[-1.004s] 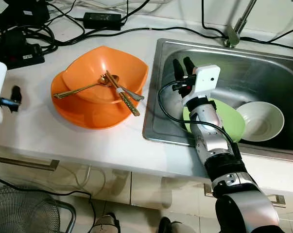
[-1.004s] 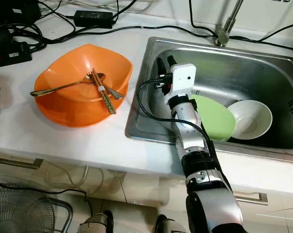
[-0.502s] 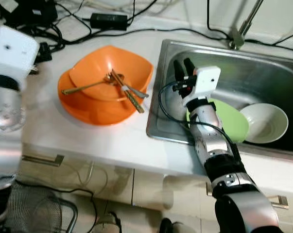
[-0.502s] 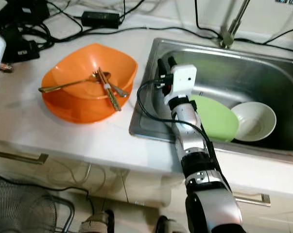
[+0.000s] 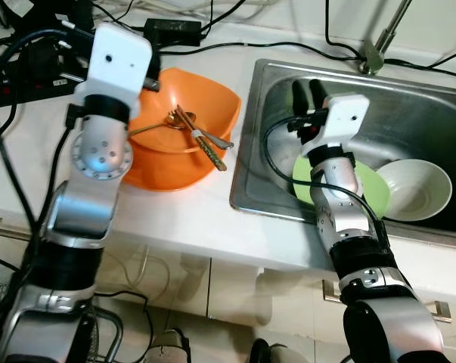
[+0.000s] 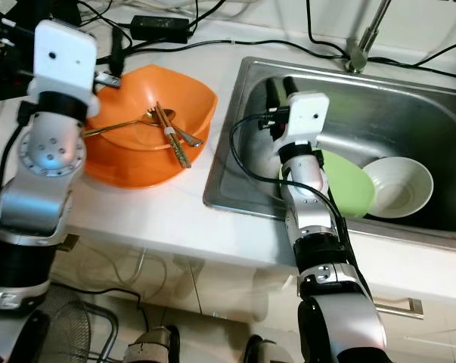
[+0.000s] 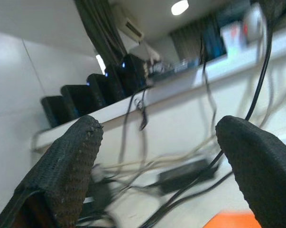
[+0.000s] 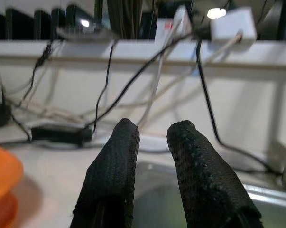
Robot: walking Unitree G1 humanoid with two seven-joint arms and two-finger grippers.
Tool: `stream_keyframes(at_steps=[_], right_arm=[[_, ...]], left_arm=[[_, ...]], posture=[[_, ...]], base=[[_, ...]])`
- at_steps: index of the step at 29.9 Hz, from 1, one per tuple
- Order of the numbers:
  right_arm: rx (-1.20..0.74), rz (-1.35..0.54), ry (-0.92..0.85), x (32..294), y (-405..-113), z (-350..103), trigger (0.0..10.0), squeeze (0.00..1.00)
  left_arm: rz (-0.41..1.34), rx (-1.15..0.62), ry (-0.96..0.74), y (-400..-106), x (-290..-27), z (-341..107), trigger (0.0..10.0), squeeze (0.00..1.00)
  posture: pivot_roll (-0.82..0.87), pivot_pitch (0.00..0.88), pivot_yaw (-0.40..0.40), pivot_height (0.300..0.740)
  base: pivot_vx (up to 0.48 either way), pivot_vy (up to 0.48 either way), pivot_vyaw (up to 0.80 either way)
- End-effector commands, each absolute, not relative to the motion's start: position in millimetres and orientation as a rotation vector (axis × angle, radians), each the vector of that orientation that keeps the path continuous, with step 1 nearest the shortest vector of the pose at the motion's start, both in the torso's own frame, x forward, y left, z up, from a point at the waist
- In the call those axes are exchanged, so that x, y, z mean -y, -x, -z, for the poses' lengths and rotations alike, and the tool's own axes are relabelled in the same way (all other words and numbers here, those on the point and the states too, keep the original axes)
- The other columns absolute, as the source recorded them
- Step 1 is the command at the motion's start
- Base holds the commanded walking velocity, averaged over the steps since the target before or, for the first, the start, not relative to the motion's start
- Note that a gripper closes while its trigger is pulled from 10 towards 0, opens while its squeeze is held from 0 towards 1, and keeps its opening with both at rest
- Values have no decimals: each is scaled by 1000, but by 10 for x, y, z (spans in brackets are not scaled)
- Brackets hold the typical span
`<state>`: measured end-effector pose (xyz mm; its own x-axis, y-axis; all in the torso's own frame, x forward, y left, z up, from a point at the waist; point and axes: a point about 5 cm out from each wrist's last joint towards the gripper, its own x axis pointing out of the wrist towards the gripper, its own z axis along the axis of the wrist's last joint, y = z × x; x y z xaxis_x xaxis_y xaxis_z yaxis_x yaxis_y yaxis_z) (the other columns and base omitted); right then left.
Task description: Kitchen organization
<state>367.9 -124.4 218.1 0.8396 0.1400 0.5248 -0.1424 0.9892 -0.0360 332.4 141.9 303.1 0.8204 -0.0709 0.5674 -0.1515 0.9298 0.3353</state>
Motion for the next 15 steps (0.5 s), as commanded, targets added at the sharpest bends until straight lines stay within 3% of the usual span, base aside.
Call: stream_keyframes(at_steps=[1, 15], right_arm=[[612, -119, -8, 1330, -3659, -2300, 10000, 0], [690, -57, 38, 1537, -3587, -2515, 10000, 0]], left_arm=[[-7, 623, -309, -3359, -1375, -3005, 10000, 0], [51, 611, -145, -3387, -1335, -2731, 10000, 0]], posture=[[159, 78, 5, 740], [115, 53, 9, 740]], base=[[0, 0, 0], [0, 0, 0]])
